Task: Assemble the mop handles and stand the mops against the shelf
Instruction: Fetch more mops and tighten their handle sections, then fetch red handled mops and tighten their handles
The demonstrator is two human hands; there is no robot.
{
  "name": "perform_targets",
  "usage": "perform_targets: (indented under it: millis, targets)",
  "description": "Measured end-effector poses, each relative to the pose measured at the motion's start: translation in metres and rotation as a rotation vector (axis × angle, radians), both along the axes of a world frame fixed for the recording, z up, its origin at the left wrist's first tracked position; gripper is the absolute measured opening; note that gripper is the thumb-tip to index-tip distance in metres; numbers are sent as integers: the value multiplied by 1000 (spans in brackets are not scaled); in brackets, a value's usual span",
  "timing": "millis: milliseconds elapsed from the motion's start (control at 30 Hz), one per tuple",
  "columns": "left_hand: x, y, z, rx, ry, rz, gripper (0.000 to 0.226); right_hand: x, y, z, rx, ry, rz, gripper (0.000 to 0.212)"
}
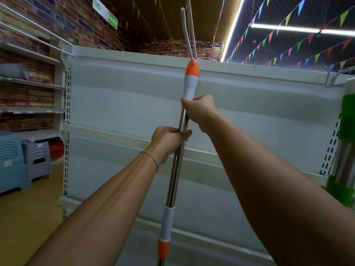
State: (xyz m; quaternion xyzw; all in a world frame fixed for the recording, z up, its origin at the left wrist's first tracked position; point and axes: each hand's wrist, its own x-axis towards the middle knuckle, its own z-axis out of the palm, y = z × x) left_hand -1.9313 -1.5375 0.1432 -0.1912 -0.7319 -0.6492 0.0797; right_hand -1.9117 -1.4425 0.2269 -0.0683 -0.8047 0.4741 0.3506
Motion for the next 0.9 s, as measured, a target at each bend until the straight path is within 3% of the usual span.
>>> perform_targets:
  millis: [233, 333, 467, 600, 767, 900]
  targets:
    - [6, -9, 0, -257, 199, 14, 27, 18, -17, 2, -77, -150, -55, 40]
    - [19, -21, -10, -486, 329, 79, 22, 35, -7, -20, 47, -151, -187, 35]
    - [49, -22, -54, -810, 517, 160, 23, 89, 31, -83, 133, -283, -363, 48]
    - [81, 3, -90, -777, 590, -92, 33, 160, 66, -132, 107, -315, -420, 48]
    - [133, 64, -94, -641, 610, -321, 30, 264, 98, -159, 281, -309, -577, 45]
    - [207, 127, -85, -427, 703, -497, 25, 358, 129, -162, 347, -317, -673, 29]
